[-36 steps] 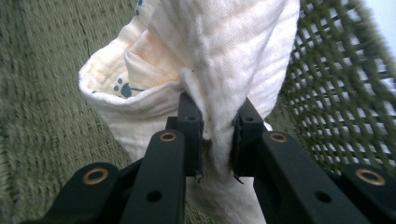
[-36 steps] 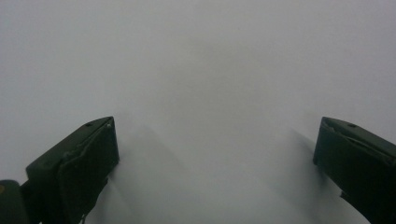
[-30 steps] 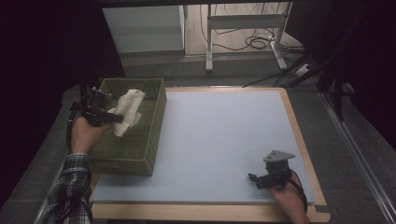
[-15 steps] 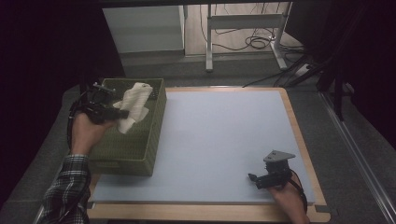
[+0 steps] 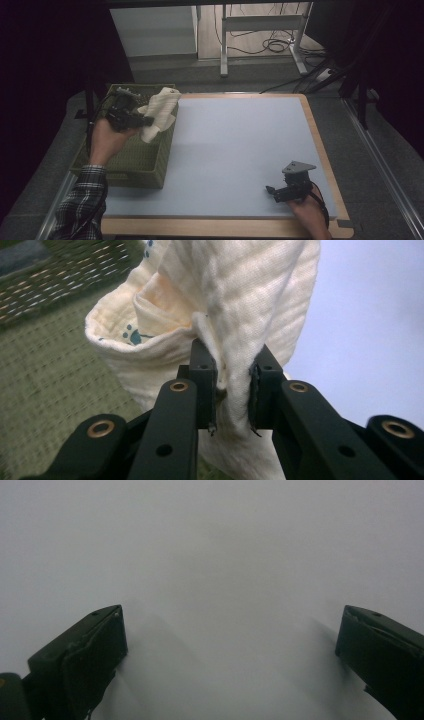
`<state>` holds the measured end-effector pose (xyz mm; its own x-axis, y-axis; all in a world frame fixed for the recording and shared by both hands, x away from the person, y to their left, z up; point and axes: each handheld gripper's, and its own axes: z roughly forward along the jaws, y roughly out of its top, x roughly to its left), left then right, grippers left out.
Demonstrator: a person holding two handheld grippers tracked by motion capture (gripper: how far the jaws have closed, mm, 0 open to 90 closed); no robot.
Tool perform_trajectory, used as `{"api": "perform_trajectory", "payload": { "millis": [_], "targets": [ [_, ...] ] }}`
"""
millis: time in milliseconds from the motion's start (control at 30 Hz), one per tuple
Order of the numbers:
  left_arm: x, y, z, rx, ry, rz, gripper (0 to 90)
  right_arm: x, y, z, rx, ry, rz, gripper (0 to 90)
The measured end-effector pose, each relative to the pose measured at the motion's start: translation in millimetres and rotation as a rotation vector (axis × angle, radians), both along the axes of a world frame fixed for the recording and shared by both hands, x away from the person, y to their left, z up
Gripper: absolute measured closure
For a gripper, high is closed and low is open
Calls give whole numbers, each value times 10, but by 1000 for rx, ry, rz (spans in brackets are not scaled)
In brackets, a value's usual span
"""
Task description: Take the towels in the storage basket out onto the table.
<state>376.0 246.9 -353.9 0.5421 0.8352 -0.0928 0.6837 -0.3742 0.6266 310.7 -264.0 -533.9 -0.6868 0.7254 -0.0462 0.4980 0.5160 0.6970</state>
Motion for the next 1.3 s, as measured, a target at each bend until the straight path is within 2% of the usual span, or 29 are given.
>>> {"api": "perform_trajectory", "payload": {
  "millis": [267, 567, 833, 1100, 1300],
  "targets": [
    [29, -304, -2, -7, -10, -64, 773, 0, 0, 0, 0, 0, 0, 1],
    [54, -650, -85, -14, -5, -132, 773, 1, -1, -1, 0, -1, 2, 1],
    [60, -984, -209, -21, 3, -190, 771, 1, -1, 0, 0, 0, 2, 1],
    [67, -1305, -397, -33, 18, -239, 770, -1, 1, 0, 1, 2, 0, 1],
    [54, -1547, -543, -17, 20, -274, 768, -1, 0, 0, 2, 2, 0, 1]
  ]
}}
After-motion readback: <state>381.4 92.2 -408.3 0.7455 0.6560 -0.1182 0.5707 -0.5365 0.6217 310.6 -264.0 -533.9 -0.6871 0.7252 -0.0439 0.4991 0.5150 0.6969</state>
